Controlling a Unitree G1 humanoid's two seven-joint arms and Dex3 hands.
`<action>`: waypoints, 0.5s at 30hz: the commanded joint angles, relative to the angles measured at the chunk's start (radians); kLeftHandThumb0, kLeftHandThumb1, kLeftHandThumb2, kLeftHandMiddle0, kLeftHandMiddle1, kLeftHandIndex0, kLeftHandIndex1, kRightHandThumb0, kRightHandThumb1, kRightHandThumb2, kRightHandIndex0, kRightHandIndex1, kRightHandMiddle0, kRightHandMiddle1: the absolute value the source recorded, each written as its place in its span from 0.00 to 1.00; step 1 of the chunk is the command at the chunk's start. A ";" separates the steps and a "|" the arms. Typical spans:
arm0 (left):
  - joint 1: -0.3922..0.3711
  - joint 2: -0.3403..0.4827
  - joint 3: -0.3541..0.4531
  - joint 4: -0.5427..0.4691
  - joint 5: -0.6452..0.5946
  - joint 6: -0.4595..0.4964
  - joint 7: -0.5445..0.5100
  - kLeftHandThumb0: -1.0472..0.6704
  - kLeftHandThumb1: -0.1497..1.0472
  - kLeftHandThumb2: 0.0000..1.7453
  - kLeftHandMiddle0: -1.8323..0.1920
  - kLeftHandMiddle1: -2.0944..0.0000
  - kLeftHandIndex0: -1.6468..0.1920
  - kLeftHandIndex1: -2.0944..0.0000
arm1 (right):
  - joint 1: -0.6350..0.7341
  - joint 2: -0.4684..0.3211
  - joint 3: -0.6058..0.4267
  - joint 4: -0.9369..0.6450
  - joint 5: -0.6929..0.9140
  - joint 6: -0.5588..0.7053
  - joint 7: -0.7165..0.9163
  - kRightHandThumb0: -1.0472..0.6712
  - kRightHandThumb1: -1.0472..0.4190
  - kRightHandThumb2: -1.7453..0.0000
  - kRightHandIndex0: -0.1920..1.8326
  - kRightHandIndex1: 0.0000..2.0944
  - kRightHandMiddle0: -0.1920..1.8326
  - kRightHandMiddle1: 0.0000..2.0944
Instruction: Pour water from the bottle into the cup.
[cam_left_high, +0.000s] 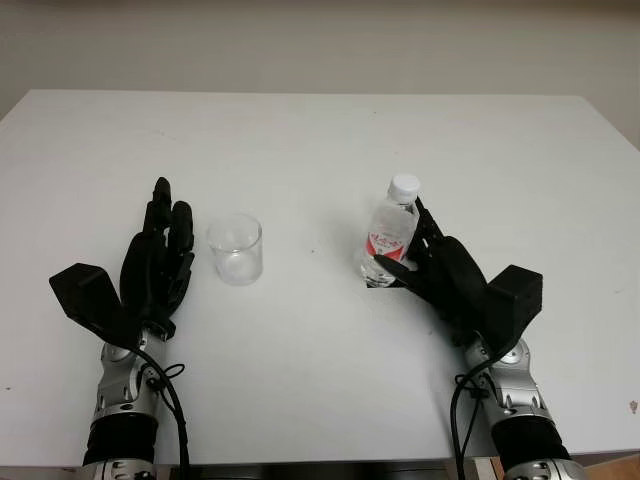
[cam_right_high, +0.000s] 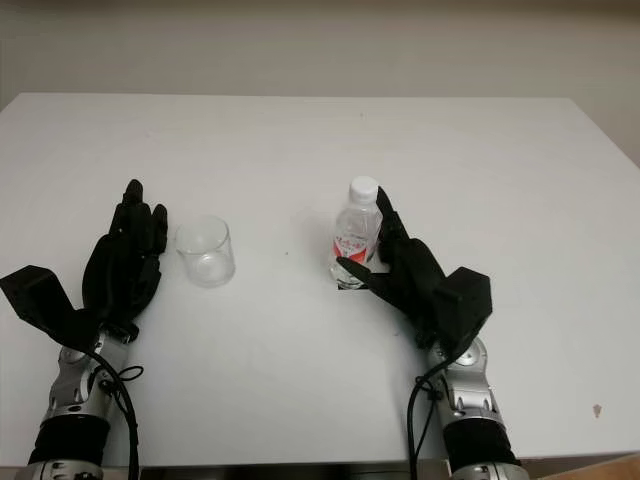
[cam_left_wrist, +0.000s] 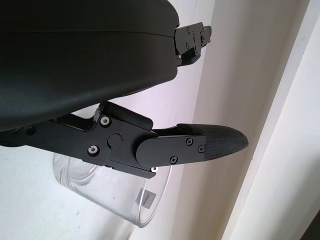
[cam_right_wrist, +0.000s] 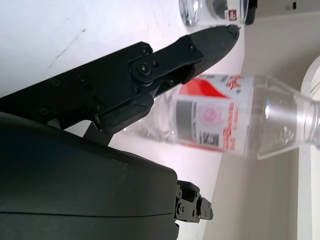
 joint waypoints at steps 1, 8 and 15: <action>-0.008 0.004 -0.004 0.018 0.007 -0.007 -0.002 0.18 1.00 0.25 0.98 0.97 0.98 0.97 | 0.044 -0.009 -0.007 0.002 -0.006 -0.008 -0.011 0.02 0.07 0.97 0.00 0.00 0.00 0.00; -0.020 0.001 -0.002 0.037 0.002 -0.016 -0.009 0.19 1.00 0.25 0.98 0.97 0.98 0.97 | 0.067 -0.016 -0.014 0.004 -0.026 -0.081 -0.052 0.00 0.05 0.96 0.00 0.00 0.00 0.00; -0.016 -0.002 -0.005 0.032 0.004 -0.017 -0.006 0.19 1.00 0.25 0.98 0.98 0.99 0.98 | 0.090 -0.010 -0.031 -0.021 0.011 -0.095 -0.030 0.00 0.05 0.97 0.00 0.00 0.00 0.00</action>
